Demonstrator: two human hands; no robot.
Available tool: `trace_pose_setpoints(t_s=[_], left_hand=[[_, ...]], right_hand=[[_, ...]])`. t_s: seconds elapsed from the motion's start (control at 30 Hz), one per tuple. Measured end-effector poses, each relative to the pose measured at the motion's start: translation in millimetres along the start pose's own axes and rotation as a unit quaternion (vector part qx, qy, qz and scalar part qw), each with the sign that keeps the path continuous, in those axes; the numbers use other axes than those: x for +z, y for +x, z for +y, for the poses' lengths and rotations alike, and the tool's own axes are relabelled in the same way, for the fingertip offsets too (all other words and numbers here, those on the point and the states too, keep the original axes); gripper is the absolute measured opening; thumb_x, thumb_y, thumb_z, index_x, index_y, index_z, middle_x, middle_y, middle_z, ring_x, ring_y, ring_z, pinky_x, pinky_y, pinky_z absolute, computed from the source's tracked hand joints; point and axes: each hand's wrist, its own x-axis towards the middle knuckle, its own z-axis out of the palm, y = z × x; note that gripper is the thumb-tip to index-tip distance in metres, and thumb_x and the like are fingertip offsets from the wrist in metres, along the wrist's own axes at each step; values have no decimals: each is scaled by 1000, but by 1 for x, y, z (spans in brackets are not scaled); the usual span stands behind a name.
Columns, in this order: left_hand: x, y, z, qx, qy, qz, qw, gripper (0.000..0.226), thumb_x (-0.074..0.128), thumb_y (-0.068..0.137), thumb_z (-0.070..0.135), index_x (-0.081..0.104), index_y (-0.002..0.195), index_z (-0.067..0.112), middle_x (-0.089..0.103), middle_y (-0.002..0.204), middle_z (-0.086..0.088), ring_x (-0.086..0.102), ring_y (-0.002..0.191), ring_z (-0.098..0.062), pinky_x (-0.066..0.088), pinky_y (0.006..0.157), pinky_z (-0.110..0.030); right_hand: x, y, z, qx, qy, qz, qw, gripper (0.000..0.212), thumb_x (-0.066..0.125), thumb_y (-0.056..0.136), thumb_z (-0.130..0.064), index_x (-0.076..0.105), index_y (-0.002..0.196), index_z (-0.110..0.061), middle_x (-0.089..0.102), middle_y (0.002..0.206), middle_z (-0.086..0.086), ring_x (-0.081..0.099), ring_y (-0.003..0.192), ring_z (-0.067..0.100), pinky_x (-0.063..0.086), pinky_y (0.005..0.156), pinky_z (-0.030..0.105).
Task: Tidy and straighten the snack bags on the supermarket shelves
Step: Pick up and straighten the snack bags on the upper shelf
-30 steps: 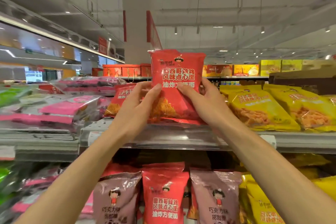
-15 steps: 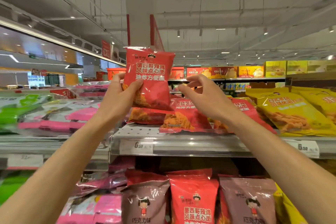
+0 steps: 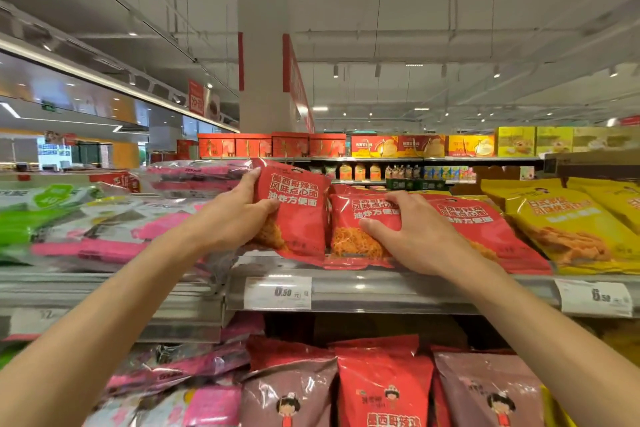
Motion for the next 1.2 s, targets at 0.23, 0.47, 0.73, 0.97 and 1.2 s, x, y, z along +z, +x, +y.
trace_pose_setpoints(t_s=[0.23, 0.47, 0.73, 0.97, 1.2], left_hand=[[21, -6, 6, 55, 205, 21, 977, 72, 31, 106, 52, -2, 164, 23, 4, 171, -8, 12, 156, -29, 16, 125, -45], [55, 0, -2, 119, 198, -8, 973, 66, 16, 104, 61, -4, 162, 36, -10, 171, 3, -18, 156, -16, -6, 127, -38], [59, 4, -11, 139, 198, 30, 970, 74, 11, 98, 71, 0, 162, 36, -7, 171, -1, -17, 156, -19, 0, 128, -46], [52, -31, -5, 217, -36, 175, 960, 45, 59, 100, 41, 54, 142, 27, 43, 156, 3, 36, 145, -15, 31, 121, -45], [54, -91, -16, 176, -220, 190, 940, 17, 66, 96, 29, 67, 114, 31, 69, 111, 9, 65, 98, 3, 48, 76, -9]], right_hand=[[8, 4, 7, -26, -45, 42, 998, 65, 44, 104, -53, 30, 158, -20, 28, 164, 4, 28, 151, 25, 26, 122, 43], [7, -1, 12, -63, -74, -68, 993, 72, 19, 103, -64, 4, 164, -29, -10, 171, -5, -14, 157, 15, -3, 128, 41], [8, -1, 7, -59, -62, -78, 993, 73, 21, 103, -65, 5, 164, -29, -5, 172, -3, -7, 158, 17, 2, 126, 43], [-4, -32, 7, -80, 100, 98, 987, 56, 52, 100, -55, 45, 147, -26, 49, 149, -7, 47, 135, 11, 43, 112, 39], [7, -81, 19, -35, 279, 195, 940, 20, 64, 98, -39, 64, 117, -31, 66, 109, -19, 60, 97, -11, 44, 74, 1]])
